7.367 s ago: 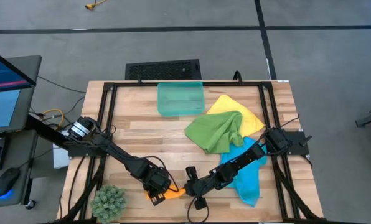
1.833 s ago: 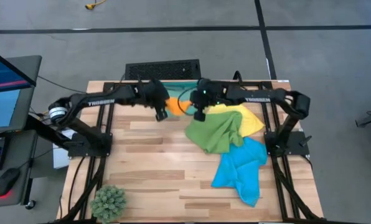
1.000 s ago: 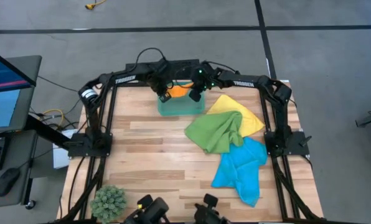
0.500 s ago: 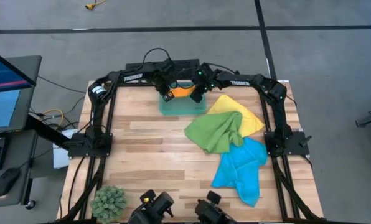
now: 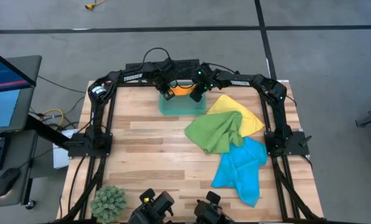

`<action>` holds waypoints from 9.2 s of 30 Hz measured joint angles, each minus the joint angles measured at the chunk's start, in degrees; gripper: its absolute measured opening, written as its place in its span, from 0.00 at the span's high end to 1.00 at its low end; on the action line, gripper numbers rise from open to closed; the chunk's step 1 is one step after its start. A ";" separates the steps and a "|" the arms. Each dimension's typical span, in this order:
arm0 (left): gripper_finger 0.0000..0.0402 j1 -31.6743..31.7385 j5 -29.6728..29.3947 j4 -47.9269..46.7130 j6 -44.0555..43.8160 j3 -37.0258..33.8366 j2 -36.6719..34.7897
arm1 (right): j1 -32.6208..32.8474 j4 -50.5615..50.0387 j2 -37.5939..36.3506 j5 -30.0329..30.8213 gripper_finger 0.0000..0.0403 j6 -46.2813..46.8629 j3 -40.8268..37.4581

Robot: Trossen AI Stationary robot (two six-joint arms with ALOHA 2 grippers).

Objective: Roll microfiber towels into tight, uniform cylinder then place into a basket
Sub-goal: Put the orange towel into the bin, then fold the green towel

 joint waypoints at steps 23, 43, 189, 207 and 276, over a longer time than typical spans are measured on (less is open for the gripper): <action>0.60 0.01 0.02 0.06 1.79 -0.04 0.00 | -0.08 -3.73 -3.80 0.58 0.55 0.45 -0.04; 0.60 0.00 -1.76 -11.23 3.42 7.43 -1.24 | 1.54 -7.78 -5.91 -2.87 0.67 -3.47 -0.07; 0.71 -62.15 -18.09 11.29 -56.20 -26.36 -7.40 | 66.87 -12.26 -49.72 36.07 0.83 46.94 -35.82; 0.71 -82.33 -15.87 11.43 -78.77 -26.43 -7.45 | 67.25 -9.92 -42.49 34.47 0.83 46.94 -36.94; 0.71 -102.36 -27.44 -1.64 -70.61 -17.98 -11.26 | 79.65 26.08 -22.13 32.52 0.83 17.60 -31.87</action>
